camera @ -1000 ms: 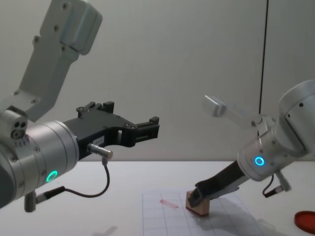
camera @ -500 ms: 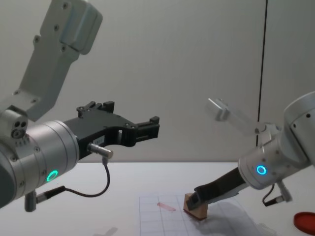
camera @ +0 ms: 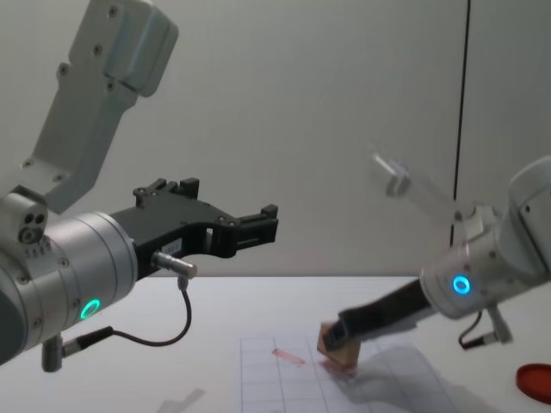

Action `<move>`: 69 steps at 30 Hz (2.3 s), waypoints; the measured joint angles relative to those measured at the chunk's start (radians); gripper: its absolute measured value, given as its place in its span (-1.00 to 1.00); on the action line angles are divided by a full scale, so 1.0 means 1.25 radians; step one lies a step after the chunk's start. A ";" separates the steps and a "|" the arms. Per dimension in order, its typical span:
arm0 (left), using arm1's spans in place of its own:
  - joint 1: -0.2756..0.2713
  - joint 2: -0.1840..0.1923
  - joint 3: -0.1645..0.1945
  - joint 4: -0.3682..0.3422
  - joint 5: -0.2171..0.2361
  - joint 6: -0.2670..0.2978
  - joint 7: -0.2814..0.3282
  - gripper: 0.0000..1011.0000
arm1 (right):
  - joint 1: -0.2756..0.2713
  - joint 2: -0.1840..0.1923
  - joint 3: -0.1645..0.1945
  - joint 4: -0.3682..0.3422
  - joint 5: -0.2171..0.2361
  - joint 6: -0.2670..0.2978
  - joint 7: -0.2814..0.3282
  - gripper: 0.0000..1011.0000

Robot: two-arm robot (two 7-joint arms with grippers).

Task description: Use the one hand to pick up the stamp and affix it onto the A4 paper.

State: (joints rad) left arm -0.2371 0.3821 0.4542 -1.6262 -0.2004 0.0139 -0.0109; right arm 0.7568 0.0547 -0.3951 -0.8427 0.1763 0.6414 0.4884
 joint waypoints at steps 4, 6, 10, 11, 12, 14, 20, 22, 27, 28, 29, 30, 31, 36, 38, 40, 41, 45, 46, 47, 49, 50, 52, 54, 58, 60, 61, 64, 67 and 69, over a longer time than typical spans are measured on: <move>0.000 0.000 0.000 0.000 0.000 0.000 0.000 0.98 | -0.001 0.003 0.007 -0.027 0.010 0.004 -0.002 -0.57; 0.000 0.000 0.000 0.000 0.000 0.000 0.000 0.98 | -0.001 0.004 0.010 -0.038 0.014 0.006 -0.003 -0.57; 0.000 0.000 0.000 0.000 0.000 0.000 0.000 0.98 | 0.000 0.008 0.018 -0.068 0.022 0.012 -0.003 -0.57; 0.000 0.000 0.000 0.000 0.000 0.000 0.000 0.98 | 0.000 0.009 0.020 -0.072 0.024 0.013 -0.003 -0.57; 0.000 0.000 0.000 0.000 0.000 0.000 0.000 0.98 | 0.000 0.009 0.021 -0.077 0.025 0.015 -0.003 -0.57; 0.000 0.000 0.000 0.000 0.000 0.000 0.000 0.98 | 0.001 0.012 0.025 -0.092 0.028 0.020 -0.003 -0.57; 0.000 0.000 0.000 0.000 0.000 0.000 0.000 0.98 | 0.000 0.023 0.038 -0.133 0.034 0.037 -0.001 -0.57; 0.000 0.000 0.000 0.000 0.000 0.000 0.000 0.98 | -0.004 0.029 0.044 -0.148 0.036 0.045 -0.001 -0.57; 0.000 0.000 0.000 0.000 0.000 0.000 0.000 0.98 | -0.016 0.043 0.056 -0.182 0.038 0.064 -0.003 -0.57; 0.000 0.000 0.000 0.000 0.000 0.000 0.000 0.98 | -0.019 0.047 0.059 -0.190 0.038 0.067 -0.003 -0.57; 0.000 0.000 0.000 0.000 0.000 0.000 0.000 0.98 | -0.024 0.052 0.062 -0.200 0.038 0.073 -0.004 -0.57; 0.000 0.000 0.000 0.000 0.000 0.000 0.000 0.98 | -0.027 0.055 0.064 -0.205 0.038 0.076 -0.005 -0.57; 0.000 0.000 0.000 0.000 0.000 0.000 0.000 0.98 | -0.029 0.057 0.065 -0.210 0.038 0.079 -0.005 -0.57; 0.000 0.000 0.000 0.000 0.000 0.000 0.000 0.98 | -0.048 0.075 0.075 -0.245 0.030 0.097 -0.006 -0.57; 0.000 0.000 0.000 0.000 0.000 0.000 0.000 0.98 | -0.057 0.084 0.079 -0.261 0.025 0.104 -0.007 -0.57; 0.000 0.000 0.000 0.000 0.000 0.000 0.000 0.98 | -0.063 0.089 0.082 -0.271 0.023 0.107 -0.008 -0.57; 0.000 0.000 0.000 0.000 0.000 0.000 0.000 0.98 | -0.070 0.096 0.086 -0.282 0.022 0.111 -0.009 -0.57; 0.000 0.000 0.000 0.000 0.000 0.000 0.000 0.98 | -0.088 0.112 0.096 -0.308 0.019 0.120 -0.015 -0.57; 0.000 0.000 0.000 0.000 0.000 0.000 0.000 0.98 | -0.091 0.115 0.098 -0.313 0.019 0.122 -0.017 -0.57; 0.000 0.000 0.000 0.000 0.000 0.000 0.000 0.98 | -0.095 0.118 0.100 -0.318 0.019 0.124 -0.018 -0.57; 0.000 0.000 0.000 0.000 0.000 0.000 0.000 0.98 | -0.106 0.130 0.109 -0.333 0.019 0.130 -0.023 -0.57; 0.000 0.000 0.000 0.000 0.000 0.000 0.000 0.98 | -0.114 0.136 0.114 -0.346 0.020 0.134 -0.027 -0.57; 0.000 0.000 0.000 0.000 0.000 0.000 0.000 0.98 | -0.121 0.143 0.119 -0.356 0.022 0.138 -0.030 -0.57; 0.000 0.000 0.000 0.000 0.000 0.000 0.000 0.98 | -0.133 0.155 0.128 -0.373 0.025 0.144 -0.036 -0.57; 0.000 0.000 0.000 0.000 0.000 0.000 0.000 0.98 | -0.155 0.174 0.145 -0.403 0.034 0.157 -0.048 -0.57; 0.000 0.000 0.000 0.000 0.000 0.000 0.000 0.98 | -0.167 0.184 0.154 -0.419 0.040 0.166 -0.056 -0.57; 0.000 0.000 0.000 0.000 0.000 0.000 0.000 0.98 | -0.173 0.188 0.158 -0.427 0.042 0.168 -0.058 -0.57; 0.000 0.000 0.000 0.000 0.000 0.000 0.000 0.98 | -0.189 0.200 0.169 -0.449 0.050 0.179 -0.066 -0.57; 0.000 0.000 0.000 0.000 0.000 0.000 0.000 0.98 | -0.205 0.211 0.180 -0.469 0.060 0.189 -0.077 -0.57; 0.000 0.000 0.000 0.000 0.000 0.000 0.000 0.98 | -0.214 0.217 0.185 -0.480 0.066 0.195 -0.082 -0.57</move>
State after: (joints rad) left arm -0.2371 0.3821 0.4542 -1.6262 -0.2004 0.0139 -0.0109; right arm 0.4888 0.3256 -0.1634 -1.4421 0.2583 0.8849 0.3864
